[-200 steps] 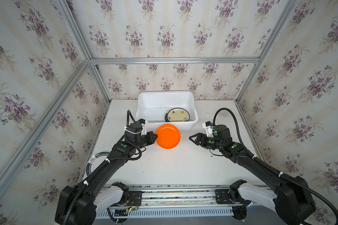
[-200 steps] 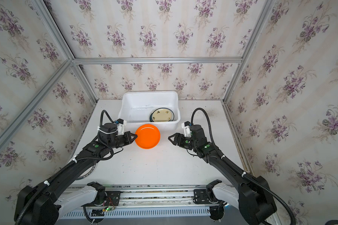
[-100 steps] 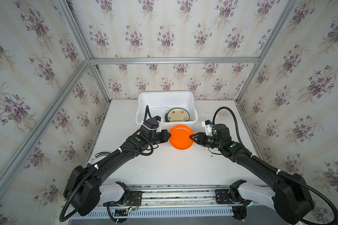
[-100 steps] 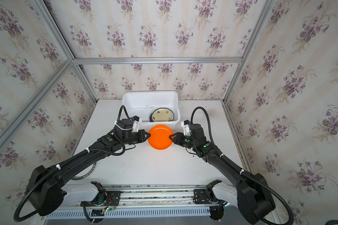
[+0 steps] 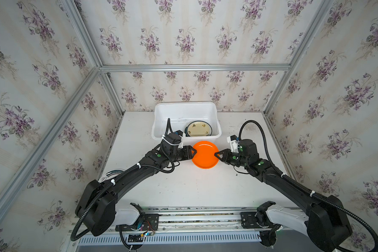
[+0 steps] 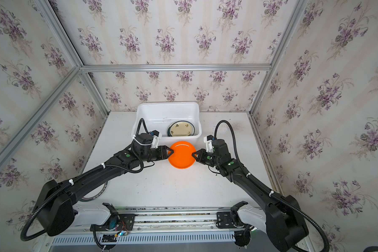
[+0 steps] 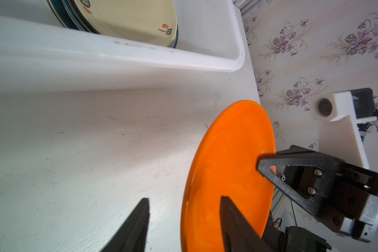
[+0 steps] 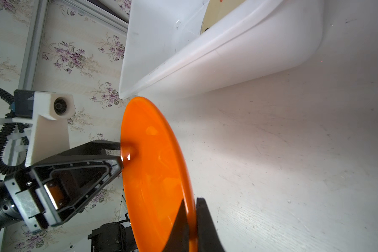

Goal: Place the plates into the plastic bin on the countertop
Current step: Place the plate in the plastic bin.

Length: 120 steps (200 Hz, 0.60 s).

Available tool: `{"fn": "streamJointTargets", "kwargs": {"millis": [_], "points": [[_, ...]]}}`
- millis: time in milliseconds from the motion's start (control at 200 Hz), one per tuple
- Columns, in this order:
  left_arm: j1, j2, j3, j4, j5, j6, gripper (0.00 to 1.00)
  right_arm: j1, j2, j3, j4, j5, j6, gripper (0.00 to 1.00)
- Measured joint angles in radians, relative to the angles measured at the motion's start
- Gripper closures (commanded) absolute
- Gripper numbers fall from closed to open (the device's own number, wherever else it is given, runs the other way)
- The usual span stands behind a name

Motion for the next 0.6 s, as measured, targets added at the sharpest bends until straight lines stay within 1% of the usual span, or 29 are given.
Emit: {"fn": "streamJointTargets", "kwargs": {"millis": [230, 445, 600], "points": [[0.016, -0.059, -0.022, 0.000, -0.048, 0.008, 0.01, 0.000, -0.026, 0.078, -0.099, 0.061, -0.037, 1.00], [0.085, -0.109, -0.064, -0.002, -0.066, 0.018, 0.01, 0.000, -0.026, 0.158, -0.209, 0.125, -0.084, 1.00], [0.124, -0.164, -0.085, -0.003, -0.066, 0.029, 0.01, 0.000, -0.003, 0.216, -0.249, 0.153, -0.102, 1.00]]}}
